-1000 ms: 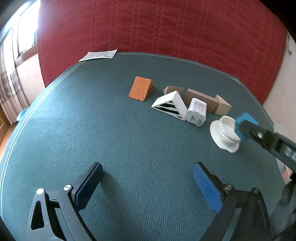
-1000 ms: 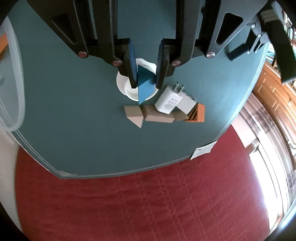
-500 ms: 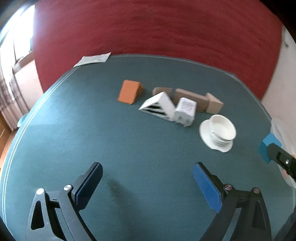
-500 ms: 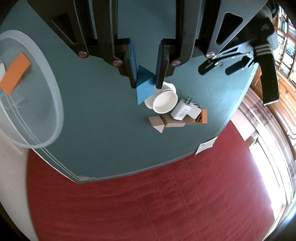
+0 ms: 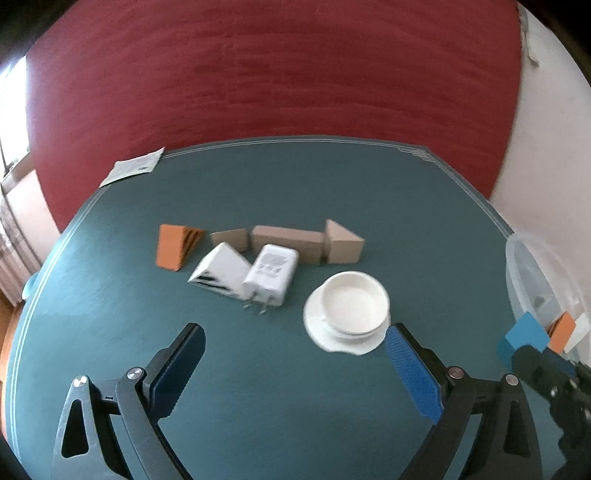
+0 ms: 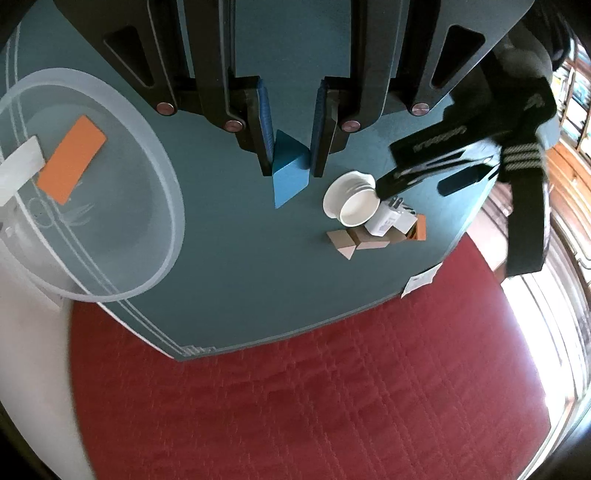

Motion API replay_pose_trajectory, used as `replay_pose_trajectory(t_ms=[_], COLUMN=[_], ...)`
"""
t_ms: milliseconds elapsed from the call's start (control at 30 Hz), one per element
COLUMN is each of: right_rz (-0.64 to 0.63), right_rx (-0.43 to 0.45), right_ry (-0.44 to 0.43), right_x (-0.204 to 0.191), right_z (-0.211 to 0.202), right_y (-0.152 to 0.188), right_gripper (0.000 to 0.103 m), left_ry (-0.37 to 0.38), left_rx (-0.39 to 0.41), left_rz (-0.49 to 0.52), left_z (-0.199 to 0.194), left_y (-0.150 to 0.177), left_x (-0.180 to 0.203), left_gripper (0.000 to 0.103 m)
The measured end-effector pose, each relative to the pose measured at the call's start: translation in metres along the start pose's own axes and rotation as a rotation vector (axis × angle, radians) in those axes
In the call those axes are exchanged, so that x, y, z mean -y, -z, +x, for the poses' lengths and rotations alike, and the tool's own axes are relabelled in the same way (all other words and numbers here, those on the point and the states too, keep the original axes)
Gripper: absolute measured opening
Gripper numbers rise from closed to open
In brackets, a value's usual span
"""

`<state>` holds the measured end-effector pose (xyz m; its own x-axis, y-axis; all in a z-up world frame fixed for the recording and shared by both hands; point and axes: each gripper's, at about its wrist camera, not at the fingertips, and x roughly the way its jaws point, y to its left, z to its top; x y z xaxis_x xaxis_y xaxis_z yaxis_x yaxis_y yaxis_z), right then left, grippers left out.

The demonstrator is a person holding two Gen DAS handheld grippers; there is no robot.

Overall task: Organize rigid objects
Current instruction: 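Carry the blue block toward the bowl with the right gripper while the left grasps the white cup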

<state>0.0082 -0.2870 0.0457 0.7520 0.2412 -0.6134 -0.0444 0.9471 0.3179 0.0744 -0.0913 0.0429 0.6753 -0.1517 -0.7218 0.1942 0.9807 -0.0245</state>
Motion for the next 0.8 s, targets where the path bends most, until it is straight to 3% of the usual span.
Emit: replay_pose_trajectory(t_ms=[167,467,800], right_rz=[0.008,0.011,0.027], right_rx=[0.014,0.051,0.056], right_ry=[-0.007,0.003,0.009], right_x=[0.005,0.012,0.02], right_z=[-0.006,-0.018,-0.021], right_y=[-0.001,-0.005,-0.004], right_gripper=[0.02,0.02,0.02], left_ry=[0.007,-0.005,-0.029], left_rx=[-0.012,-0.062,-0.045], left_rz=[0.028,0.029,0.046], left_z=[0.016,0.04,0.042], left_y=[-0.008,-0.013,-0.014], left_x=[0.008,0.015,0.02], left_gripper=[0.099,0.088,0.078])
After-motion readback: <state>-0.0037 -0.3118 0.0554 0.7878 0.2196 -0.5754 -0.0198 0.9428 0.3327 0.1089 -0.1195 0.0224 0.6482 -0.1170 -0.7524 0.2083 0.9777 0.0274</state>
